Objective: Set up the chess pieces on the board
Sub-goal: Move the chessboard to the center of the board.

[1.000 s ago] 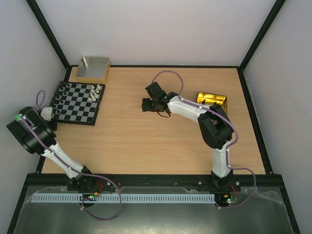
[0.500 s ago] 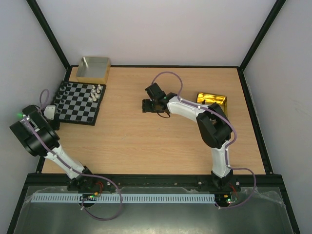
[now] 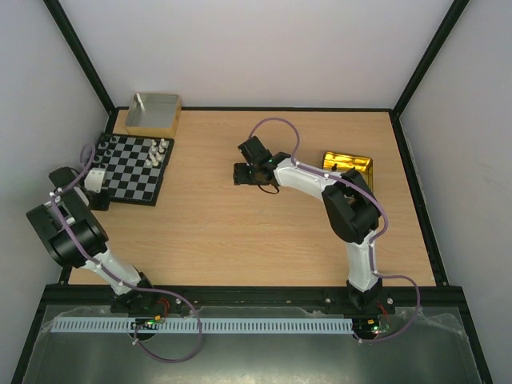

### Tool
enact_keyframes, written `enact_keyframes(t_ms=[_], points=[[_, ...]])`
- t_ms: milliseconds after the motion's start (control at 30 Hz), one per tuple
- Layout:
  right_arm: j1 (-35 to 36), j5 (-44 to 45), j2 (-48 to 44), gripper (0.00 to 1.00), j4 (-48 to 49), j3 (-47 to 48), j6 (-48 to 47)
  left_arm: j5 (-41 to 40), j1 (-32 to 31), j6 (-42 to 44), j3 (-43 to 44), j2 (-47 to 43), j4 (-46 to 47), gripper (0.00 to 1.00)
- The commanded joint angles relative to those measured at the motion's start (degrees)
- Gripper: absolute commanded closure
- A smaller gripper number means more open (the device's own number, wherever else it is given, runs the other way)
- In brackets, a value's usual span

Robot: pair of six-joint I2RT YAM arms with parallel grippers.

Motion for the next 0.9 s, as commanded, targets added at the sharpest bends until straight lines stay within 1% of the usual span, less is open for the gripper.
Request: enact_keyframes(t_ms=[0,333,867], points=[[0.2,1.7,-0.1,0.28,-0.3,-0.6,-0.8,1.2,-1.4,0.7,-2.5,-0.9,-2.6,0.98],[0.2,2.1,0.0,0.28,-0.1,-0.8,-0.9,1.1,-2.8,1.7,-5.7,-3.1,-3.8,0.98],[-0.4,2.9,-1.0,0.28,-0.9,-0.6,-1.5,0.0,-11.8,-3.5,-6.4,-1.1,-1.5,0.97]])
